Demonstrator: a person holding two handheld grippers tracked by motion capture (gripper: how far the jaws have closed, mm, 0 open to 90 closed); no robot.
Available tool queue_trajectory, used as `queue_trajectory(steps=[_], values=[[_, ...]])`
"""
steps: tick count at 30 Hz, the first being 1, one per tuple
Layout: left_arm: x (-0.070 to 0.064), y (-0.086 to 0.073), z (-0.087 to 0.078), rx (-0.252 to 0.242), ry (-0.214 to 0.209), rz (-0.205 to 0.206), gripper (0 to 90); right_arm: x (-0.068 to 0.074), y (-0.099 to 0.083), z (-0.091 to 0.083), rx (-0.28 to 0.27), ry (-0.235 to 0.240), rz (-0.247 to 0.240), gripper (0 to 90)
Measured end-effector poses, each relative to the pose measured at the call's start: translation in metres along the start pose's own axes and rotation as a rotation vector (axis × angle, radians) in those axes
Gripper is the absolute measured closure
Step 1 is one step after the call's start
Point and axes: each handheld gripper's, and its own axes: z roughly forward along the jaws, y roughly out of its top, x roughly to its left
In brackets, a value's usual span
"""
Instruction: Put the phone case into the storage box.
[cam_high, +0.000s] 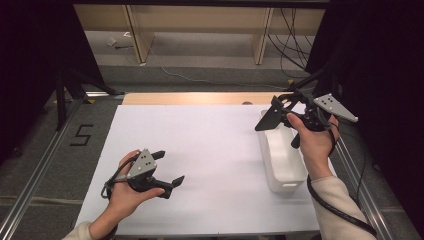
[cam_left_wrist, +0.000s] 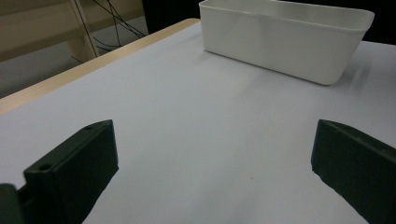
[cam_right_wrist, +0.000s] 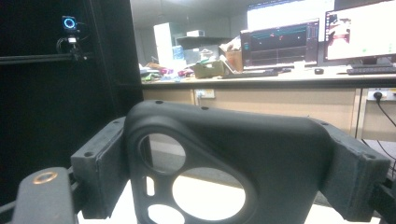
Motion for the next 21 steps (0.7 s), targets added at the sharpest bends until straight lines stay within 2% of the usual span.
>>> queue_trajectory(steps=[21], values=[[0.0002, 0.0001, -0.0002, 0.0, 0.001, 0.001, 0.1, -0.0081, -0.001, -0.0014, 0.002, -0.033, -0.008, 15.8]])
